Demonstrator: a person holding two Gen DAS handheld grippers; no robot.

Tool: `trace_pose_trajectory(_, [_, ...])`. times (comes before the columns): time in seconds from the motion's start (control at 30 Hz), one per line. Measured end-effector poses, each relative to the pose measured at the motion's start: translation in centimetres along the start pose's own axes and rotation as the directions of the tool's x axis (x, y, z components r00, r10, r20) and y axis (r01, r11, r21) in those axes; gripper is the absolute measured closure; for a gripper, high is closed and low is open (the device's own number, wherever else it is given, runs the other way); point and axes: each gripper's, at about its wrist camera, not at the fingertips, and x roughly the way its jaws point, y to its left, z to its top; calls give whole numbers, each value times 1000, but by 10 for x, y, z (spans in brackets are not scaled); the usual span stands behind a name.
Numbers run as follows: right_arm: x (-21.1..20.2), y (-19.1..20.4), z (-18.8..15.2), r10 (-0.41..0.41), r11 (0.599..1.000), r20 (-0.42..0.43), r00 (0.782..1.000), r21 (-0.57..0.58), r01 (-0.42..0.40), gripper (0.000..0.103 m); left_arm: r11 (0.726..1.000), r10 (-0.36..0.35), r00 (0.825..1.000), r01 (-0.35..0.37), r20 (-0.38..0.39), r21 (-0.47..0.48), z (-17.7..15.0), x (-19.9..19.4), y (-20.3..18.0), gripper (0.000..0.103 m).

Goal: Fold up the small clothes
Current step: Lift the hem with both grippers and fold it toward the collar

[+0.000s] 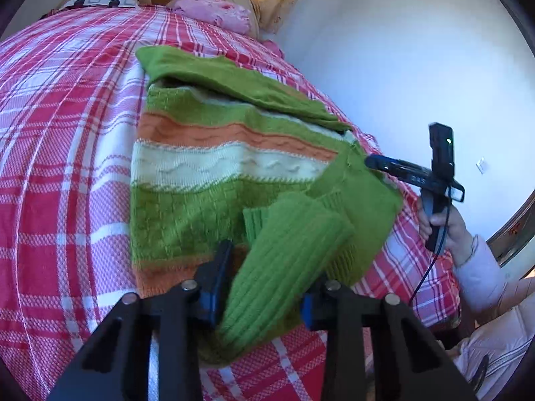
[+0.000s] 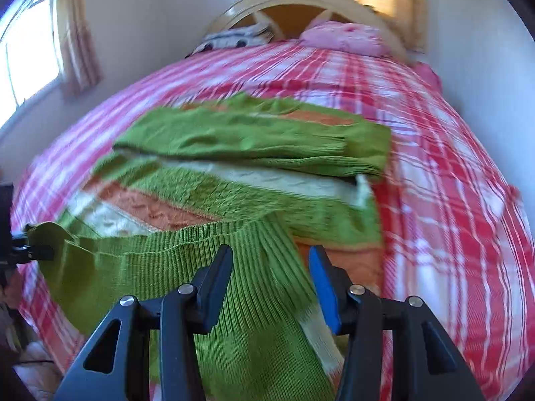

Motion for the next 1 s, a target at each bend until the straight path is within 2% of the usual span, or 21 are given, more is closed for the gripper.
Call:
trace_pose_trajectory(0.03, [9,2,2,-9,1000,-17,1000,-13,9,54,1000,4,1000,-4,2,-4,0,0,0,69])
trace_pose_trajectory(0.1, [20,4,2,-10,1000,-39,999,-13,10,54,999,25,1000,-25,13,-21,0,-2,2,78])
trace_pose_trajectory(0.13, [22,5,1,6,1000,-37,999,-9,-7,54,999,32,999,-32,15,-32,-1,-3,4,87])
trace_pose_trajectory(0.17, [20,5,0,14,1000,-23,1000,-10,-14,72,999,31,999,-30,21,-44,-2,-4,6,90])
trace_pose_trajectory(0.2, [17,5,-1,20,1000,-20,1000,-8,-20,96,998,27,999,-25,32,-51,-3,-7,6,91])
trace_pose_trajectory(0.37, [-17,-5,-6,21,997,62,998,76,-26,96,997,11,994,-2,112,-79,5,-25,10,92])
trace_pose_trajectory(0.53, [-57,-25,-6,-13,978,189,982,207,-27,96,997,25,985,-11,168,-81,25,-34,11,92])
trace_pose_trajectory(0.67, [-61,-24,-4,-76,976,201,977,214,32,96,994,47,983,-29,176,-105,35,-29,19,92])
trace_pose_trajectory(0.83, [-56,-23,3,-95,972,203,974,228,48,96,991,78,981,-58,175,-117,53,-24,22,95])
trace_pose_trajectory(1.0, [-64,-26,22,-111,971,245,963,235,52,96,986,104,975,-76,195,-146,85,-23,32,95])
